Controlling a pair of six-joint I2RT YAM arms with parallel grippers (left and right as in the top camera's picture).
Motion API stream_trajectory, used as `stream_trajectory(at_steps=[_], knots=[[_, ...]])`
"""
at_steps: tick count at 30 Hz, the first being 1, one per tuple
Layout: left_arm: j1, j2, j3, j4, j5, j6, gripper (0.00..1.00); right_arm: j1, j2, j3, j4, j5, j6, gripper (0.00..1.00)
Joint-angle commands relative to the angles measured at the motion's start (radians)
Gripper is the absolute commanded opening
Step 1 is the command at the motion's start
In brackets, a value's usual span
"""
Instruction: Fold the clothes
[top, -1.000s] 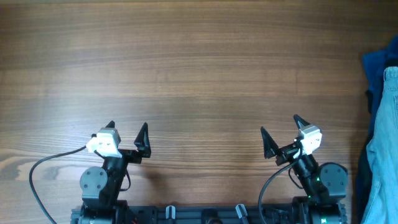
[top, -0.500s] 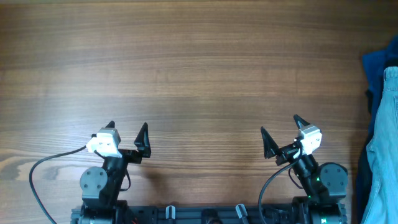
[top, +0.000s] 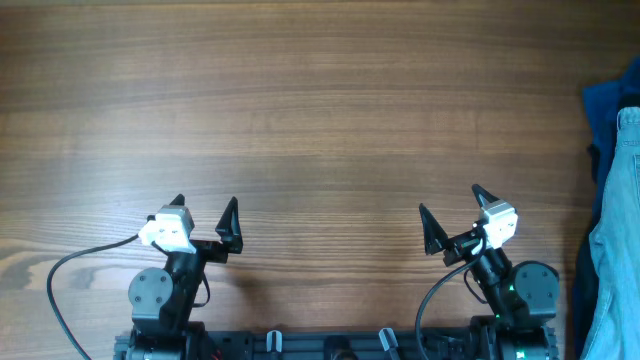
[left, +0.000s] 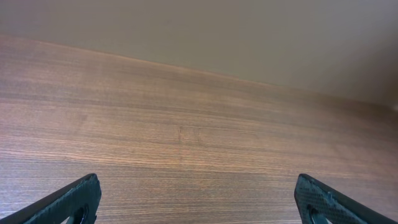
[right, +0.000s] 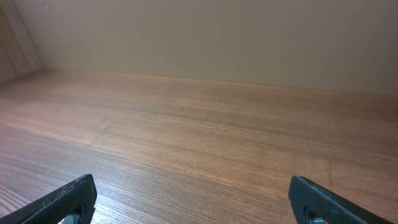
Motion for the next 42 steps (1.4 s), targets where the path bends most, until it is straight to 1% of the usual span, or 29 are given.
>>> stream_trajectory(at_steps=[1, 2, 3, 5, 7, 8, 9, 11, 13, 14, 16, 19, 22, 25, 27, 29, 30, 31, 32, 33, 35, 37, 39, 42], knots=[[-0.004, -0.007, -0.007, 0.023, -0.013, -0.006, 1.00, -0.007, -0.009, 0.001, 0.007, 0.007, 0.008, 1.00], [-0.004, -0.007, -0.007, 0.037, -0.013, -0.006, 1.00, -0.007, -0.009, 0.001, 0.021, 0.000, 0.016, 0.99], [-0.004, -0.007, -0.007, 0.040, 0.002, -0.011, 1.00, -0.007, -0.009, 0.001, 0.032, -0.033, 0.055, 1.00], [-0.004, -0.007, -0.007, 0.031, 0.098, -0.014, 1.00, -0.007, -0.009, 0.001, 0.008, -0.098, 0.161, 1.00], [-0.004, -0.007, -0.007, 0.026, 0.210, -0.014, 1.00, -0.007, -0.009, 0.001, 0.009, -0.123, 0.316, 1.00], [-0.004, -0.007, -0.007, 0.016, 0.260, -0.014, 1.00, -0.007, -0.009, 0.001, 0.011, -0.118, 0.430, 0.99], [-0.004, -0.005, -0.007, 0.018, 0.283, -0.014, 1.00, -0.007, -0.009, 0.001, 0.016, -0.114, 0.481, 1.00], [-0.004, -0.004, -0.006, 0.023, 0.284, -0.014, 1.00, -0.007, -0.009, 0.001, 0.064, -0.138, 0.493, 1.00], [-0.004, -0.003, 0.016, 0.042, 0.282, -0.018, 1.00, -0.007, -0.009, 0.006, 0.193, -0.185, 0.492, 1.00], [-0.004, -0.002, 0.037, 0.042, 0.263, -0.029, 1.00, -0.007, -0.006, 0.016, 0.250, -0.195, 0.494, 0.99], [-0.004, 0.014, 0.087, 0.046, 0.204, -0.059, 1.00, -0.007, 0.012, 0.051, 0.298, -0.192, 0.503, 0.99], [-0.004, 0.077, 0.171, 0.060, 0.156, -0.066, 1.00, -0.007, 0.087, 0.132, 0.277, -0.182, 0.503, 1.00], [-0.004, 0.217, 0.272, 0.056, 0.116, -0.065, 1.00, -0.007, 0.249, 0.238, 0.227, -0.154, 0.500, 1.00], [-0.004, 0.388, 0.387, 0.013, 0.117, -0.066, 1.00, -0.007, 0.419, 0.351, 0.140, -0.151, 0.482, 0.99], [-0.004, 0.562, 0.517, -0.075, 0.117, -0.066, 1.00, -0.007, 0.616, 0.503, -0.032, -0.119, 0.436, 1.00], [-0.004, 0.746, 0.665, -0.194, 0.117, -0.065, 1.00, -0.007, 0.803, 0.666, -0.241, -0.054, 0.373, 0.99], [-0.004, 0.808, 0.721, -0.243, 0.117, -0.065, 1.00, -0.007, 0.888, 0.747, -0.337, -0.032, 0.335, 1.00], [-0.004, 0.883, 0.791, -0.310, 0.117, -0.065, 1.00, -0.007, 0.978, 0.832, -0.426, -0.016, 0.289, 0.99], [-0.004, 1.006, 0.917, -0.437, 0.117, -0.063, 1.00, -0.008, 1.112, 0.967, -0.555, -0.012, 0.221, 1.00], [-0.004, 1.073, 0.986, -0.505, 0.117, -0.057, 1.00, -0.009, 1.206, 1.068, -0.632, -0.019, 0.203, 1.00], [-0.004, 1.186, 1.104, -0.611, 0.117, -0.057, 1.00, -0.009, 1.337, 1.202, -0.719, -0.019, 0.205, 1.00], [-0.004, 1.287, 1.202, -0.692, 0.117, -0.038, 1.00, -0.018, 1.460, 1.319, -0.777, 0.012, 0.163, 1.00], [-0.004, 1.321, 1.230, -0.713, 0.118, -0.024, 1.00, -0.056, 1.533, 1.392, -0.804, 0.081, 0.200, 1.00], [-0.004, 1.329, 1.237, -0.732, 0.129, -0.024, 1.00, -0.162, 1.629, 1.491, -0.836, 0.201, 0.263, 0.98]])
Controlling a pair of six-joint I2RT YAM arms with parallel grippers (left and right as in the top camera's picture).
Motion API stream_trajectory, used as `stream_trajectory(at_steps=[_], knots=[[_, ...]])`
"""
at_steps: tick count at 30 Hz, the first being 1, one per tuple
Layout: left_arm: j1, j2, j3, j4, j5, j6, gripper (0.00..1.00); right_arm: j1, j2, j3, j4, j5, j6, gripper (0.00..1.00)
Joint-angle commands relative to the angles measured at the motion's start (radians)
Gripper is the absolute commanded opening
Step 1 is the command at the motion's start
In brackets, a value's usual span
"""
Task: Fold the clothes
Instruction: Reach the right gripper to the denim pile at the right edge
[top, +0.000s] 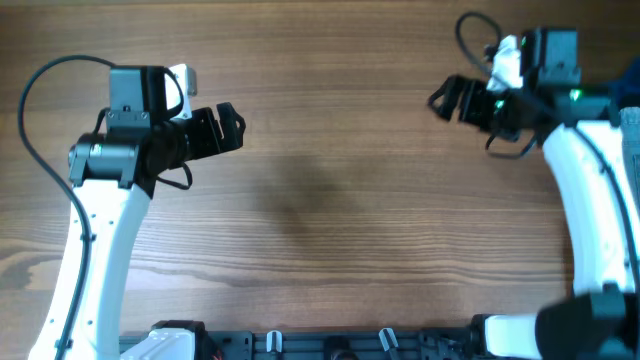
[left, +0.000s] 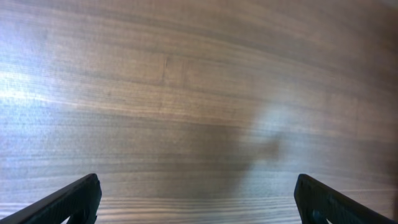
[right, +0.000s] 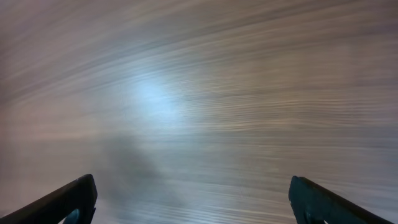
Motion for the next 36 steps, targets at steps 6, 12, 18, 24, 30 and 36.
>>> stream_trajectory(at_steps=[6, 12, 18, 24, 30, 36], knots=[[-0.004, -0.003, 0.029, -0.040, 0.008, 0.027, 1.00, -0.344, 0.185, 0.139, -0.002, 0.373, 0.144, 0.93], [-0.004, -0.003, 0.029, -0.031, 0.008, 0.027, 1.00, -0.484, 0.315, 0.139, 0.053, 0.511, 0.109, 0.88], [-0.004, -0.003, 0.029, -0.033, 0.008, 0.027, 1.00, -0.528, 0.471, 0.139, 0.053, 0.668, 0.119, 0.93], [-0.004, -0.003, 0.029, -0.047, 0.008, 0.027, 1.00, -0.540, 0.499, 0.141, 0.058, 0.712, 0.120, 0.93], [-0.004, -0.003, 0.029, -0.035, 0.008, 0.027, 1.00, -0.543, 0.425, 0.172, 0.085, 0.605, 0.103, 0.88], [-0.004, -0.003, 0.029, -0.031, 0.008, 0.027, 1.00, -0.545, 0.379, 0.171, 0.129, 0.657, 0.065, 0.88]])
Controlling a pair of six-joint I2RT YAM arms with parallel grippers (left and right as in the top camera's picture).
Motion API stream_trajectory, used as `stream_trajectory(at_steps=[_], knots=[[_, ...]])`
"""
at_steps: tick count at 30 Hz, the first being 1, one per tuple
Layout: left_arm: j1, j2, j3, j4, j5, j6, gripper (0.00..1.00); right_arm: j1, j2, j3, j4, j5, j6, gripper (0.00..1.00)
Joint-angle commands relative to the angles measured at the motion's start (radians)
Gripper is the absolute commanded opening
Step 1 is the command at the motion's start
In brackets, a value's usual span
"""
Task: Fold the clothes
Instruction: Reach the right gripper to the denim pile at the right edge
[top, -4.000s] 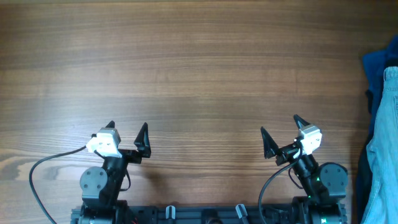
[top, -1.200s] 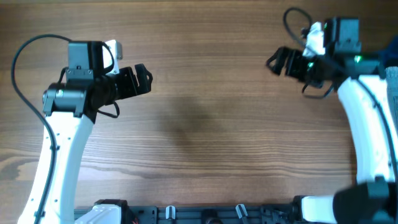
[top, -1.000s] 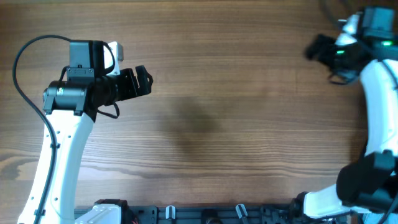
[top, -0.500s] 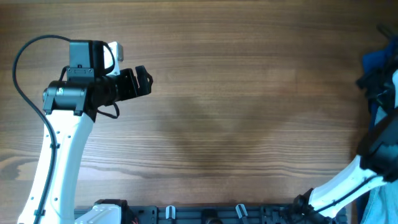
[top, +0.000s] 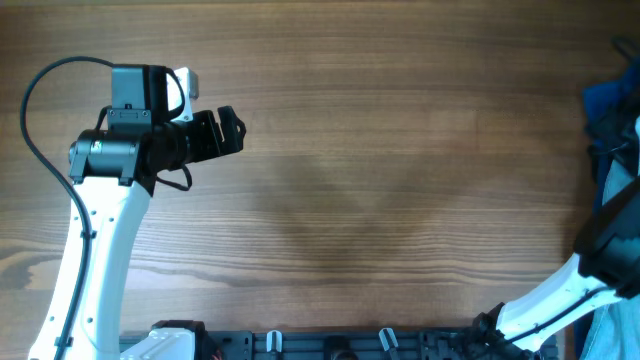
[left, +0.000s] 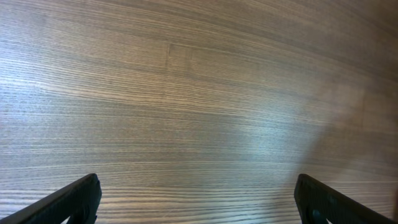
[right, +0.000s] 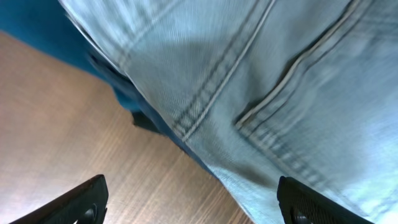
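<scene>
Light-blue denim jeans (right: 267, 74), with seams and a pocket edge showing, fill most of the right wrist view. They lie on a dark blue garment (right: 37, 25). My right gripper (right: 193, 205) hangs open just above the jeans' edge, with nothing between its fingers. In the overhead view the pile of clothes (top: 605, 110) sits at the table's right edge, and the right gripper itself is out of frame there. My left gripper (top: 228, 133) hovers open over bare wood at the left and holds nothing (left: 196, 202).
The wooden table (top: 380, 150) stretches between the two arms. My right arm (top: 560, 300) runs from its base at the near edge up to the right border. The left arm's cable (top: 40, 85) loops at the far left.
My right gripper has moved from bare wood near the table's upper right to above the jeans at the right edge. The left arm has stayed where it was.
Both arms were folded at the near edge with open grippers. Then both were stretched out over the table, the left at the upper left and the right at the upper right. Now the right gripper is over the clothes pile, still open.
</scene>
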Motion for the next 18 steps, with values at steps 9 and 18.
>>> stream_trajectory(at_steps=[9, 18], knots=[[-0.004, -0.012, 0.021, 0.015, 0.008, 0.020, 1.00, -0.010, 0.020, 0.016, -0.009, 0.123, -0.024, 0.88], [-0.004, -0.012, 0.021, 0.009, 0.009, 0.019, 1.00, -0.013, 0.072, -0.012, -0.010, 0.150, -0.024, 0.84]])
